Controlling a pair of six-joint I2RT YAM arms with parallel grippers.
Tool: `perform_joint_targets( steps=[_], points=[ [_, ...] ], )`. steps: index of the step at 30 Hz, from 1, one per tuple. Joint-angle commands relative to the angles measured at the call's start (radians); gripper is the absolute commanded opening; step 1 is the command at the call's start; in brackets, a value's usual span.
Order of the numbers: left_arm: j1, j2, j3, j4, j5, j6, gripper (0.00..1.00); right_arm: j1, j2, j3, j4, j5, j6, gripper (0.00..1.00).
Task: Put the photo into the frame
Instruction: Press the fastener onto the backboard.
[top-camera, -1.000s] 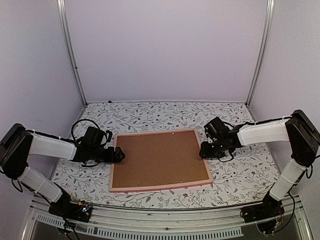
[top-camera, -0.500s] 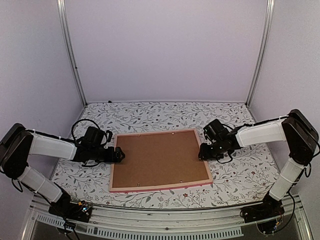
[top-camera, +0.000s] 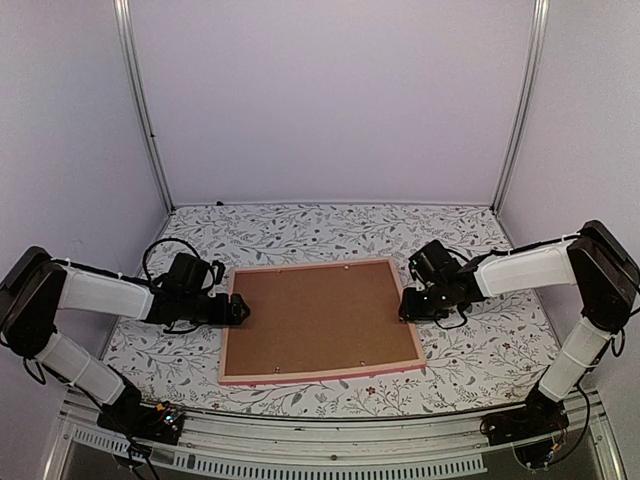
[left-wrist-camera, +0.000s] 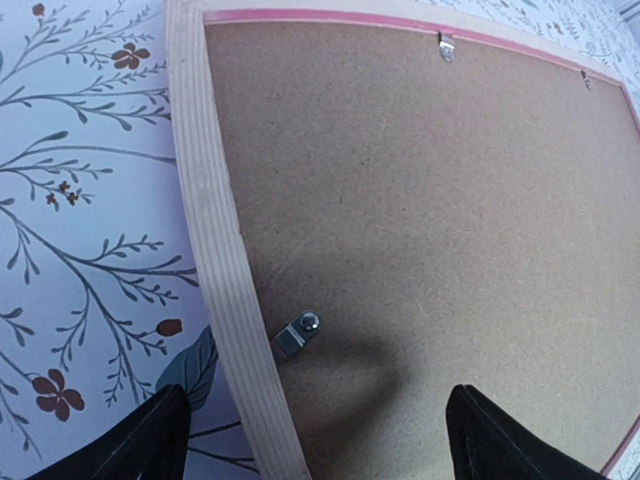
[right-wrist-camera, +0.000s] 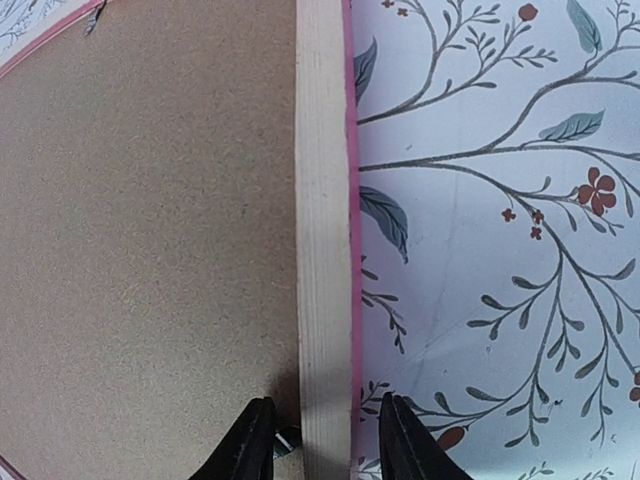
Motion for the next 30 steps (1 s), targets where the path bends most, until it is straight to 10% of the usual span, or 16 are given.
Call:
perform_joint_targets(
  steps=[1,30],
  points=[
    [-0.014,0.015,-0.006,-0.043,-0.003,-0.004,0.91,-0.002,-0.018,-0.031,-0.044,-0.004,-0.017,0.38],
    [-0.014,0.003,-0.014,-0.043,-0.013,-0.011,0.91,-0.049,0.002,-0.092,-0.003,-0.119,-0.131,0.31]
  ],
)
